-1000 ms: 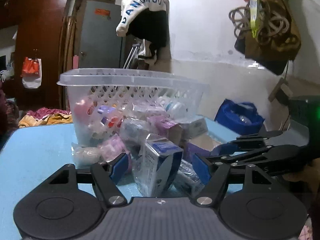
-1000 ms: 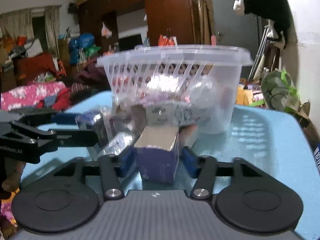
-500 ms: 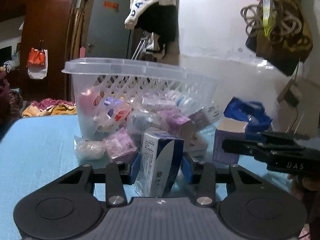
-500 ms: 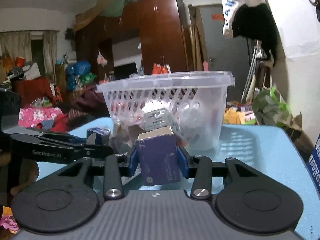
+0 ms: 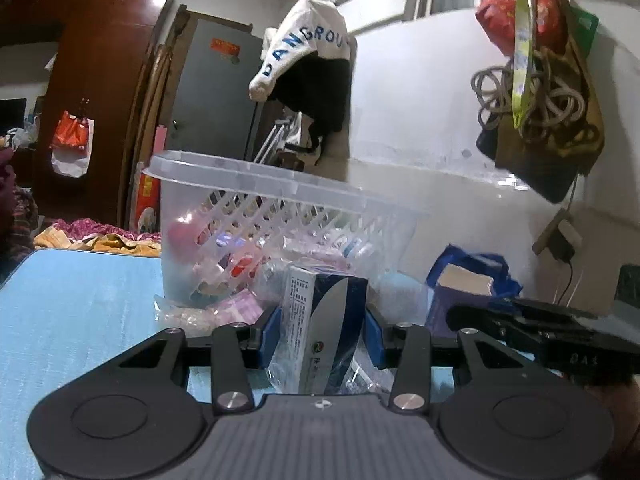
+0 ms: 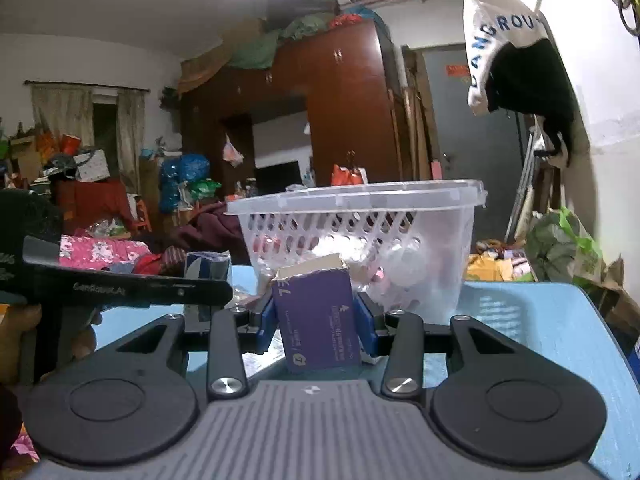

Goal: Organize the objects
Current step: 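Grasp the blue-white box with the left gripper while the right grasps the purple box, then carry both boxes over the clear basket and open both grippers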

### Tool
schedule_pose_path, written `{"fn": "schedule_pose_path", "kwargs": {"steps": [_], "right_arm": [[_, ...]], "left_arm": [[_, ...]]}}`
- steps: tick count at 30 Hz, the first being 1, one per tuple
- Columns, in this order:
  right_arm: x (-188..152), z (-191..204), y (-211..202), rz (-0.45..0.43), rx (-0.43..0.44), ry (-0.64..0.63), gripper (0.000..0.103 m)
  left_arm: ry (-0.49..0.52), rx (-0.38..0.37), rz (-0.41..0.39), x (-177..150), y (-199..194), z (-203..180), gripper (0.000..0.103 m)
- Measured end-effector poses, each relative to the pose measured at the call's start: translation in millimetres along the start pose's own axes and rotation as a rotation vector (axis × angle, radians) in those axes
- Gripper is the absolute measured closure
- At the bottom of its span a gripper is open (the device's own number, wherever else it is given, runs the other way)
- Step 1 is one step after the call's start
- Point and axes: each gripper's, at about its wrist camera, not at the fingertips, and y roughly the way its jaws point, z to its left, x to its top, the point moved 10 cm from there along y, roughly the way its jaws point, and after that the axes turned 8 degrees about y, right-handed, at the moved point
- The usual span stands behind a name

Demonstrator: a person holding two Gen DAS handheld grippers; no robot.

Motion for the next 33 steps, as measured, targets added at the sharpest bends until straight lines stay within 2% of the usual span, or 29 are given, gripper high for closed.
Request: {"fn": "schedule_pose_path", "kwargs": {"steps": [7,13,18,21,24,26,28,31,33], "right_arm": [[-1,1,-2,-0.019,-0.004,-0.005,0.058],[3,-1,-11,-0.066,-0.011,0.016,0.058],[4,-3,-9,-0.061,-0.02,0.027,0.058],[8,-6,-9,-0.069,-0.021,0.046,0.058],[29,-10,-8,-0.089,-0.005,0.1,0.058],[64,-4,-4,-0.11,-0.023,0.071,0.058],[98,2,12,-0.097,-0.034,0.03,0.058],[136,-5,51,-0.04,-0.132,-0.054,0.058],[142,-13,73,0.016,-0.127,-0.028,0.057]], "left_arm": [[-0.01,-0.006,0.008,-1,2,2,0.055],[-0.015,-0.022,-0.028,1,-5,3,0.055],[0.009,-0.018,-0.029,2,-5,-1,0.055],[-0.032,-0.049,-0.056,11,-11,1,0.055],[0.014,-0.01,-0.109,49,-18,2,0.055],[0.023,-0.008,-0.128,87,-15,5,0.055],[0.041,0.029,-0.131,126,0,13,0.055],[0.004,0.104,-0.061,157,38,36,0.055],[-0.039,0.125,0.01,156,64,48,0.055]]}}
